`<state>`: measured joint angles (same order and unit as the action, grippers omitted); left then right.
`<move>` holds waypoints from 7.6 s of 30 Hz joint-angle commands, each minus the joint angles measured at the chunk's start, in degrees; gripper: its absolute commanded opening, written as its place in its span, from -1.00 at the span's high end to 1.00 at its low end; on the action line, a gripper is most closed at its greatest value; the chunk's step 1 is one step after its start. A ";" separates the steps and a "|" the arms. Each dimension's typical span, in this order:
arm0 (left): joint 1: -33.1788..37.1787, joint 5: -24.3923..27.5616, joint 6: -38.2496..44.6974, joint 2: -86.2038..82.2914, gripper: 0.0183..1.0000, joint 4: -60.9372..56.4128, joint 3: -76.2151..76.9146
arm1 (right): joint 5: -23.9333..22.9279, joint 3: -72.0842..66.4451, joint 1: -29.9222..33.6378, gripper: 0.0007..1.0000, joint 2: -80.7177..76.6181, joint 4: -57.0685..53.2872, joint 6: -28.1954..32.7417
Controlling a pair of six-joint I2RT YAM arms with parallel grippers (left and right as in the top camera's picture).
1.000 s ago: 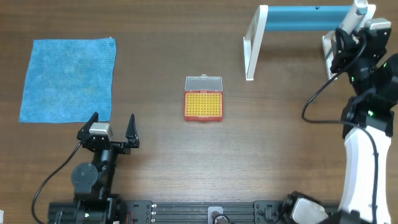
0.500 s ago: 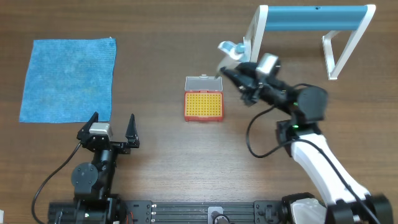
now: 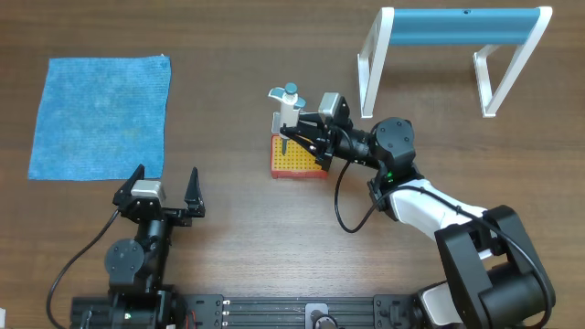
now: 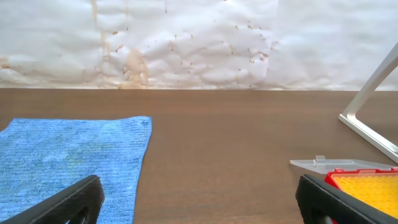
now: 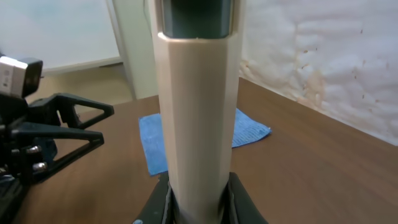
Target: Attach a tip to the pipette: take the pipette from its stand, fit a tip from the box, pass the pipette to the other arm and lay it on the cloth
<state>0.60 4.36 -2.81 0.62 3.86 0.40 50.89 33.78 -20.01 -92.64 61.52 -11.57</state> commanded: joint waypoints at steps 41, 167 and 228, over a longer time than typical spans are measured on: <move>0.04 0.81 0.76 -0.44 -1.00 0.33 -0.09 | -0.70 0.04 1.11 0.84 -4.44 -1.92 10.10; 0.28 -1.14 -7.21 -0.11 -0.99 -6.78 -0.07 | 2.95 28.72 1.18 0.85 14.91 -44.61 3.76; -4.15 78.86 -53.70 69.61 -0.81 -56.83 56.68 | 12.48 28.72 -5.11 0.85 10.97 -31.80 -5.79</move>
<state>-3.38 82.39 -57.52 69.97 -52.73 56.27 65.10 61.52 -24.88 -81.45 29.21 -13.93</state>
